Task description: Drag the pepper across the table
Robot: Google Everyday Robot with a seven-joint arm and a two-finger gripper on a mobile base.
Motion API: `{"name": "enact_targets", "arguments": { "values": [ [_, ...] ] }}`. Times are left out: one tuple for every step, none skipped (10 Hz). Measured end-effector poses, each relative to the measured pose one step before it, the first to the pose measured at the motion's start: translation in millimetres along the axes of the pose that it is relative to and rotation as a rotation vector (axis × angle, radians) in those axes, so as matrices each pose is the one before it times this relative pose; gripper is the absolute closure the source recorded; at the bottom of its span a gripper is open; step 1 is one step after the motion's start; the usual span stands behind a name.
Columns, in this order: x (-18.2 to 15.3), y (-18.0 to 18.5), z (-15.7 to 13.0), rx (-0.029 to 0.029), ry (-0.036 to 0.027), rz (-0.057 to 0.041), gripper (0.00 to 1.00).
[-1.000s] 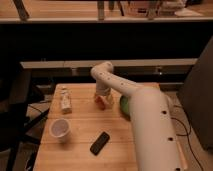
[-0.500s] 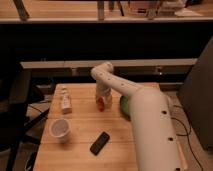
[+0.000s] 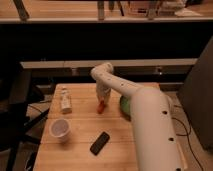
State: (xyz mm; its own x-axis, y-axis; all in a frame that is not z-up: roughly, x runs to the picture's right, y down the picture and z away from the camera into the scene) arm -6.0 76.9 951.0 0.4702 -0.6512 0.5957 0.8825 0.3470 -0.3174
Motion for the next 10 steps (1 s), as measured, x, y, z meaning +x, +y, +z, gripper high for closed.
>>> {"name": "enact_targets", "arguments": {
  "values": [
    [-1.03, 0.85, 0.23, 0.00339, 0.00241, -0.00179, 0.99],
    [0.59, 3.03, -0.06, 0.00548, -0.00053, 0.00249, 1.00],
    [0.41, 2.34, -0.13, 0.00434, -0.00061, 0.00008, 1.00],
    [0.40, 3.10, -0.02, -0.00284, 0.00301, -0.00267, 1.00],
    [-0.97, 2.57, 0.38, -0.00157, 0.00294, -0.00254, 1.00],
    [-0.67, 1.68, 0.36, 0.00094, -0.00069, 0.00297, 1.00],
    [-0.48, 1.52, -0.07, 0.00082, -0.00081, 0.00146, 1.00],
    [-0.45, 1.96, 0.17, 0.00311, 0.00007, -0.00035, 1.00],
    [-0.26, 1.00, -0.13, 0.00093, 0.00030, -0.00101, 1.00],
    [-0.31, 1.34, 0.14, 0.00140, -0.00055, -0.00177, 1.00]
  ]
}}
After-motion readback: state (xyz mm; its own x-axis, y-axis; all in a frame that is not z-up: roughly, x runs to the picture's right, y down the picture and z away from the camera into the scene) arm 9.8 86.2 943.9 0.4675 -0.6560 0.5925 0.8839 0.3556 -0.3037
